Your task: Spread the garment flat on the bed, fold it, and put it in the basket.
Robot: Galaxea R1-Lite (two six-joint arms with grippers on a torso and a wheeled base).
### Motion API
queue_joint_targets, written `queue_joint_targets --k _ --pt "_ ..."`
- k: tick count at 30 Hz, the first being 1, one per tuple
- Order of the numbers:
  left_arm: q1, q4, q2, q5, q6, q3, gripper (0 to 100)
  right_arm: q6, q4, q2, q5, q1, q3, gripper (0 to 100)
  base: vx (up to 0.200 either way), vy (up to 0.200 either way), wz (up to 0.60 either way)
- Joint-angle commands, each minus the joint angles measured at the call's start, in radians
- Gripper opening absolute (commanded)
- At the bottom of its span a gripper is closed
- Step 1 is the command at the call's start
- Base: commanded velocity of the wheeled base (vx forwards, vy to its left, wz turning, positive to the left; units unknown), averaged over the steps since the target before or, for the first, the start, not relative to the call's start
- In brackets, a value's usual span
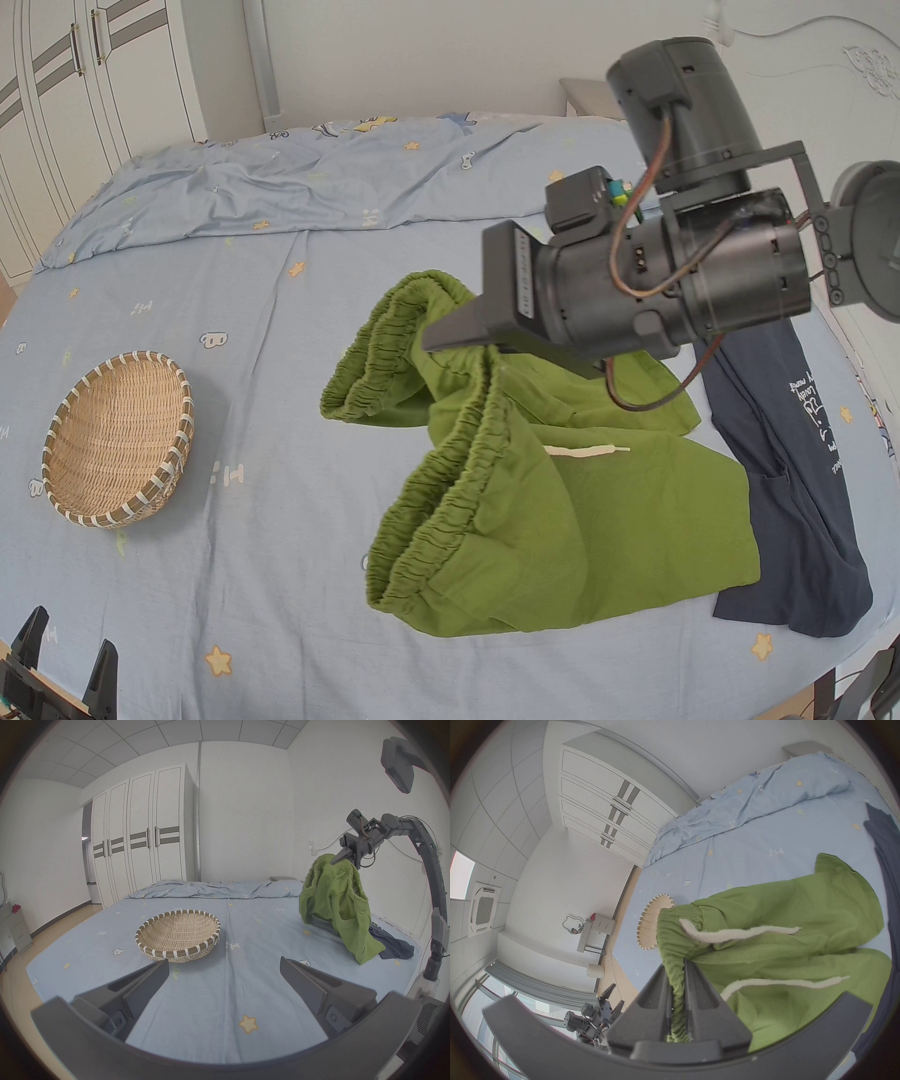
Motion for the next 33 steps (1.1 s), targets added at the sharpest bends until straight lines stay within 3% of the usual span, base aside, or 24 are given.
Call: queue_joint_targets --k 1,12,13,25,30,32,33 --pt "0.000 0.001 -0.009 0.001 -0.002 0.016 100 0.027 -0.031 0.120 -0.003 0.035 -0.094 0 0.000 0.000 0.00" --pt "0.000 -0.001 -0.009 -0.001 0.003 0.016 100 0.033 -0.034 0.199 -0.029 0.036 -0.109 0 0.000 0.000 0.00" --pt "0.000 -0.001 -0.009 -0.002 0.003 0.016 100 0.033 -0.034 0.203 -0.029 0.038 -0.109 100 0.000 0.000 0.00" --pt "-0.001 0.001 -0.009 -0.002 0.002 0.016 100 0.033 -0.019 0.249 -0.029 0.068 -0.104 100 0.000 0.000 0.00" --pt "0.002 -0.001 -0.013 -0.008 0.005 0.005 100 0.039 -0.010 0.153 -0.027 0.019 -0.006 100 0.000 0.000 0.00" --pt "-0.004 0.002 -0.004 -0.019 -0.012 -0.090 100 0.037 -0.020 0.057 -0.014 -0.017 0.069 100 0.000 0.000 0.00" --pt "-0.014 0.016 0.013 -0.036 -0.046 -0.202 100 0.037 -0.023 -0.006 -0.001 -0.044 0.124 100 0.000 0.000 0.00"
